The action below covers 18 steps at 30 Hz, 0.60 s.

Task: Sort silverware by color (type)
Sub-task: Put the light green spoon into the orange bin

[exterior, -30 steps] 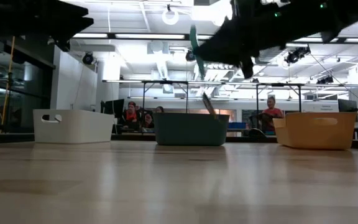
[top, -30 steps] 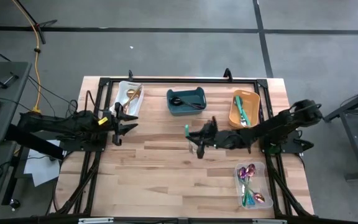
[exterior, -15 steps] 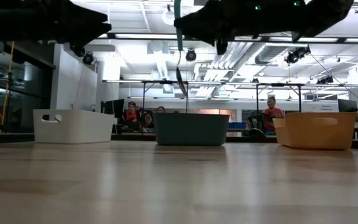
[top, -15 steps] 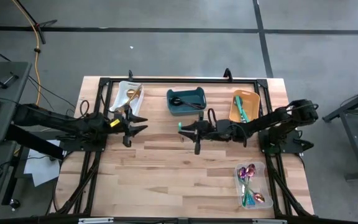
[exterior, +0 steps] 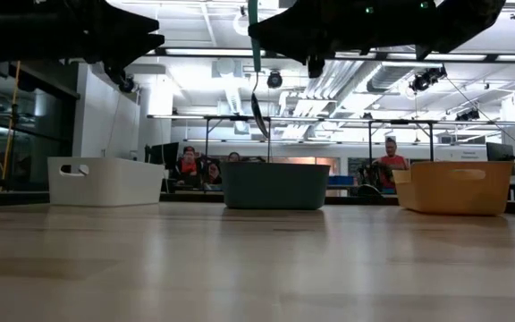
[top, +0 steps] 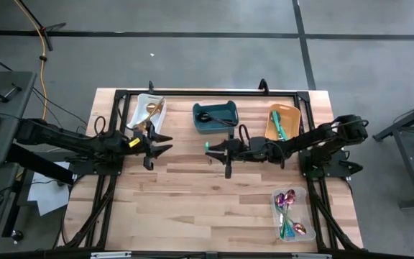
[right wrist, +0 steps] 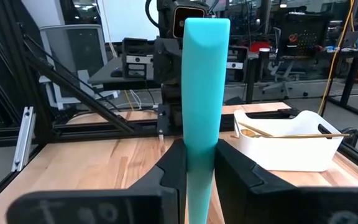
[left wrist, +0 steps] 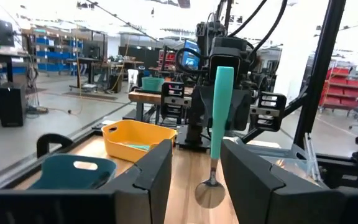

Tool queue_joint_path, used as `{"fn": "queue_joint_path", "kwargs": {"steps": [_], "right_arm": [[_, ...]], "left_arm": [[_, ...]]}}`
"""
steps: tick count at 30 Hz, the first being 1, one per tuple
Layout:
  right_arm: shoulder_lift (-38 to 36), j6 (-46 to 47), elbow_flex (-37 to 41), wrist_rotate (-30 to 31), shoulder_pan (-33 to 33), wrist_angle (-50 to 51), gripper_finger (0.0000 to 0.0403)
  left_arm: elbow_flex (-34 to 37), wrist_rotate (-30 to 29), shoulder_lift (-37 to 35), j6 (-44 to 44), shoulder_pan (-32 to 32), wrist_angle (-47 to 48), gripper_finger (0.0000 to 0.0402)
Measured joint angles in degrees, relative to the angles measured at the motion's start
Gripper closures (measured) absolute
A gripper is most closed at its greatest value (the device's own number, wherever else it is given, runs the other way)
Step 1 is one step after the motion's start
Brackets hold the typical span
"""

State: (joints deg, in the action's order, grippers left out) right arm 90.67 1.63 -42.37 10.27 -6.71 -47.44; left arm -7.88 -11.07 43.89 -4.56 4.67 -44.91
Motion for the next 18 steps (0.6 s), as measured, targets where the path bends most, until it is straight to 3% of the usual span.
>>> {"fn": "queue_joint_path", "kwargs": {"steps": [6,11,18], "right_arm": [[-0.04,0.02,0.0,2.55,-0.01,1.75,0.0354],[-4.2,2.04,0.0,22.66,0.13,16.58,0.0354],[-12.7,16.84,0.0,52.54,-1.31,46.13,0.0354]], "left_arm": [[0.0,3.59,0.14,-1.37,0.0,0.0,0.0273],[0.0,6.61,0.14,-1.49,0.1,0.0,0.0273],[0.0,6.8,0.14,-2.73,1.75,0.13,0.0273]]}}
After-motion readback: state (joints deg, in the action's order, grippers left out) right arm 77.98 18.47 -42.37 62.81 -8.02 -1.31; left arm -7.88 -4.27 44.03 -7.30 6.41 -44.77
